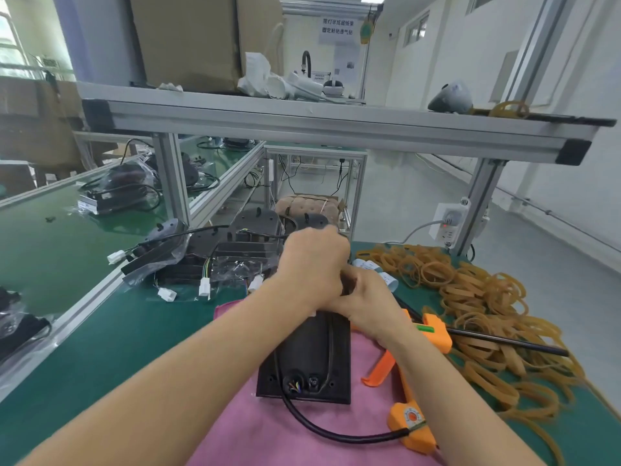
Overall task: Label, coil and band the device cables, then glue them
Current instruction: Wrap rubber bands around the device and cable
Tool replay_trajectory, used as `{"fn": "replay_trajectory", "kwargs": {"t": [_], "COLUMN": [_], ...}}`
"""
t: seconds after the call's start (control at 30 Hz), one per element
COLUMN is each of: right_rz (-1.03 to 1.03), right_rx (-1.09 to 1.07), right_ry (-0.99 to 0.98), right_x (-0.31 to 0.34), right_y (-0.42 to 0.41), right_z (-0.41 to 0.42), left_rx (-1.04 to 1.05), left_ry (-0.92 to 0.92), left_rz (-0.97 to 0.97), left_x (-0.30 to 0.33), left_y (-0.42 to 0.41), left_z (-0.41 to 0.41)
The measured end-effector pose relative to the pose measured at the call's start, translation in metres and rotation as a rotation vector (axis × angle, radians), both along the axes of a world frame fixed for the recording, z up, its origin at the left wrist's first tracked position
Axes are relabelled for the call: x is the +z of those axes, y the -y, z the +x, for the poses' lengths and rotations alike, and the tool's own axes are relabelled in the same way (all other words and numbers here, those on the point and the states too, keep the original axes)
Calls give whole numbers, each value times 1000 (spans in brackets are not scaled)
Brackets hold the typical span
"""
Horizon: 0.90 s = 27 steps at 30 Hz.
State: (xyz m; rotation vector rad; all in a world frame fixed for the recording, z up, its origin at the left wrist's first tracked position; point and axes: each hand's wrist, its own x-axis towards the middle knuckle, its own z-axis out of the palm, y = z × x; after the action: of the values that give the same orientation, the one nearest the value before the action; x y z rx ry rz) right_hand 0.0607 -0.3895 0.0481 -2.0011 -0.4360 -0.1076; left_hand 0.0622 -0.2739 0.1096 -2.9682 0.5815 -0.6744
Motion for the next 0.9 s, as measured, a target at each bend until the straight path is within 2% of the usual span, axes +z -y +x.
{"fn": "replay_trajectory", "kwargs": {"t": [0.13, 0.2, 0.3, 0.43, 0.57, 0.7, 0.8, 0.9], "right_rz": [41, 62, 142, 199, 193, 221, 236, 249], "right_rx": [-29, -10, 23, -6, -51, -56, -59, -67], "right_ry": [19, 35, 64, 100, 111, 72, 45, 24], "right_x": [5, 5, 0, -11, -15, -17, -19, -22], "right_y": [-3, -2, 4, 8, 9, 10, 10, 7], "right_z": [-5, -8, -12, -17, -17, -10, -4, 2], "left_rx": [-75, -70, 31, 110, 150, 195, 152, -55], "left_ry": [126, 114, -43, -152, -376, -547, -664, -822], "left_rz": [-141, -250, -616, -910, -1401, -1674, -1786, -2004], "left_x": [12, 11, 3, -20, -70, -99, -96, -100], "left_y": [-22, -37, -58, -85, -105, -95, -79, -75], "left_z": [15, 25, 36, 40, 22, 16, 16, 7]}}
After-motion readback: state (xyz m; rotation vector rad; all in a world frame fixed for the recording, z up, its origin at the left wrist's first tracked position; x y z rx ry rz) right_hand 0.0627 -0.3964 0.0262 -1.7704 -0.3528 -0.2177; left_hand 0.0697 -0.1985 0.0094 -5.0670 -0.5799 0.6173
